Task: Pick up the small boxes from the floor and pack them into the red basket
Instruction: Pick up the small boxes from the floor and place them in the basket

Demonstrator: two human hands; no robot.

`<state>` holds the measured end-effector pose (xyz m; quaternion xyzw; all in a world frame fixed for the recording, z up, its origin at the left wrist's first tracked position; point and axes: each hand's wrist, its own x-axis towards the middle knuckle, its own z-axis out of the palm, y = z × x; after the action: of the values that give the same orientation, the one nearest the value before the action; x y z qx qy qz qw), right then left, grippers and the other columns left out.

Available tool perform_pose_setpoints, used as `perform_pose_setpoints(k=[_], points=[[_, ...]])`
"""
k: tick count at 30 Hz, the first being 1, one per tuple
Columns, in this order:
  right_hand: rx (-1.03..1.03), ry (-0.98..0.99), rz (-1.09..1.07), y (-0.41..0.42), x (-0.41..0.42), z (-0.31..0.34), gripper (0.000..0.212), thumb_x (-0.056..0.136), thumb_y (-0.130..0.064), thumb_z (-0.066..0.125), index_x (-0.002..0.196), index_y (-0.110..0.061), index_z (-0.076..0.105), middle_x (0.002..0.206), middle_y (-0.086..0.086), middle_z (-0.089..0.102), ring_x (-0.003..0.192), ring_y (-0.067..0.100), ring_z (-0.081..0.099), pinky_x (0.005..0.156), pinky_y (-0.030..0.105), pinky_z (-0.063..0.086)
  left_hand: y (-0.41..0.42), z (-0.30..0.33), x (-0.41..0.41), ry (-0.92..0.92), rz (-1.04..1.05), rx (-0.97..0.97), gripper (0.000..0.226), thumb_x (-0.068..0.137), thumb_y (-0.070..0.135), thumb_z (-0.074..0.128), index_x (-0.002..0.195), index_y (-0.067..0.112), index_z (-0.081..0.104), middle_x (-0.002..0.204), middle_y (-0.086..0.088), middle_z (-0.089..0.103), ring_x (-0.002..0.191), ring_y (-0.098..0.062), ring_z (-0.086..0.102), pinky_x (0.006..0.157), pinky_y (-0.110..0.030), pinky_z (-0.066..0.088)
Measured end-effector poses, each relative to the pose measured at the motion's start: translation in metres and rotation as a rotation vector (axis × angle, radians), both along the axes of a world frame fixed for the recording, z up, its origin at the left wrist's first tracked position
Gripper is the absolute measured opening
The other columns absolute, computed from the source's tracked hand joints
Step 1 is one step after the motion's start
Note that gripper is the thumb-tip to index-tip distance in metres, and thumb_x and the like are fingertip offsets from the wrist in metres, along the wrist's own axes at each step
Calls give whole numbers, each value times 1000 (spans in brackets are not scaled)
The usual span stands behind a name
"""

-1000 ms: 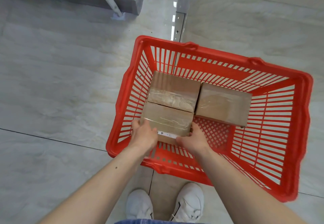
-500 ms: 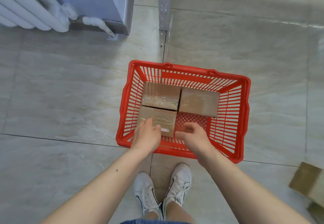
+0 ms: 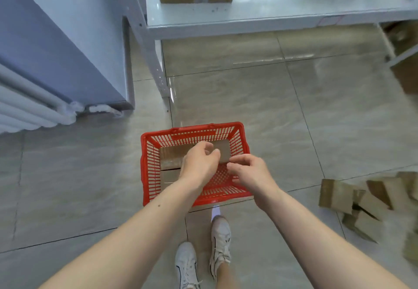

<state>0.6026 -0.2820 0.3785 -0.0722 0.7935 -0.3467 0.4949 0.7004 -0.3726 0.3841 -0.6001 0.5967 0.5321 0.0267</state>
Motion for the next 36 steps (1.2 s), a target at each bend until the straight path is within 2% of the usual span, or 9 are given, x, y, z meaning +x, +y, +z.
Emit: perform_pose_setpoints(k=[5, 8, 11, 16, 22, 24, 30, 33, 36], points=[[-39, 4, -156, 44, -32, 36, 11, 85, -12, 66, 94, -17, 66, 99, 6, 69, 86, 19, 66, 85, 41, 57, 35, 32, -41, 57, -62, -2, 33, 90, 36, 55, 120, 25, 63, 117, 1, 68, 111, -20, 61, 101, -38, 48], [-59, 24, -248, 80, -57, 50, 9, 87, -10, 64, 92, -17, 64, 94, 2, 66, 91, 21, 67, 80, 36, 55, 65, 43, -70, 73, -131, -4, 30, 89, 38, 55, 115, 26, 64, 113, 3, 69, 109, -19, 62, 100, -39, 48], [-70, 26, -338, 121, -83, 57, 11, 87, -9, 64, 94, -16, 63, 95, 3, 65, 98, 24, 68, 84, 41, 56, 100, 49, -101, 85, -209, -18, 32, 89, 39, 54, 116, 23, 64, 113, 5, 68, 107, -17, 62, 99, -36, 47], [-81, 17, -445, 201, -128, 54, 16, 87, -9, 64, 103, -12, 64, 92, 2, 65, 89, 20, 66, 82, 41, 55, 170, 51, -160, 82, -303, -61, 29, 91, 36, 54, 112, 20, 66, 111, 5, 68, 107, -18, 61, 92, -32, 45], [-83, 5, -550, 308, -196, 52, 17, 89, -10, 62, 107, -11, 62, 91, 0, 64, 86, 16, 66, 76, 32, 51, 269, 54, -239, 85, -385, -8, 22, 91, 32, 52, 105, 22, 65, 98, 8, 66, 92, -15, 60, 77, -29, 45], [-80, 15, -578, 341, -221, 52, 17, 90, -9, 62, 106, -11, 62, 92, 0, 64, 87, 17, 66, 78, 33, 51, 301, 54, -267, 83, -383, 10, 20, 90, 32, 51, 103, 24, 64, 90, 13, 63, 88, -14, 59, 76, -29, 46], [-60, 18, -680, 424, -292, 41, 18, 90, -8, 61, 108, -10, 61, 92, 0, 64, 87, 18, 66, 79, 36, 50, 381, 42, -349, 98, -453, 39, 18, 90, 33, 53, 100, 23, 65, 89, 11, 62, 90, -17, 59, 85, -34, 49], [-48, 16, -729, 455, -329, 37, 18, 90, -7, 61, 108, -9, 61, 90, 0, 63, 88, 19, 66, 82, 38, 51, 411, 33, -391, 93, -486, 56, 18, 89, 33, 53, 100, 24, 65, 89, 10, 62, 88, -16, 59, 76, -31, 48], [-38, 23, -790, 483, -370, 35, 18, 90, -6, 61, 108, -9, 62, 89, 0, 64, 87, 19, 67, 77, 34, 52, 434, 28, -436, 91, -538, 61, 20, 88, 33, 54, 100, 22, 66, 90, 7, 64, 86, -17, 59, 72, -29, 44]])
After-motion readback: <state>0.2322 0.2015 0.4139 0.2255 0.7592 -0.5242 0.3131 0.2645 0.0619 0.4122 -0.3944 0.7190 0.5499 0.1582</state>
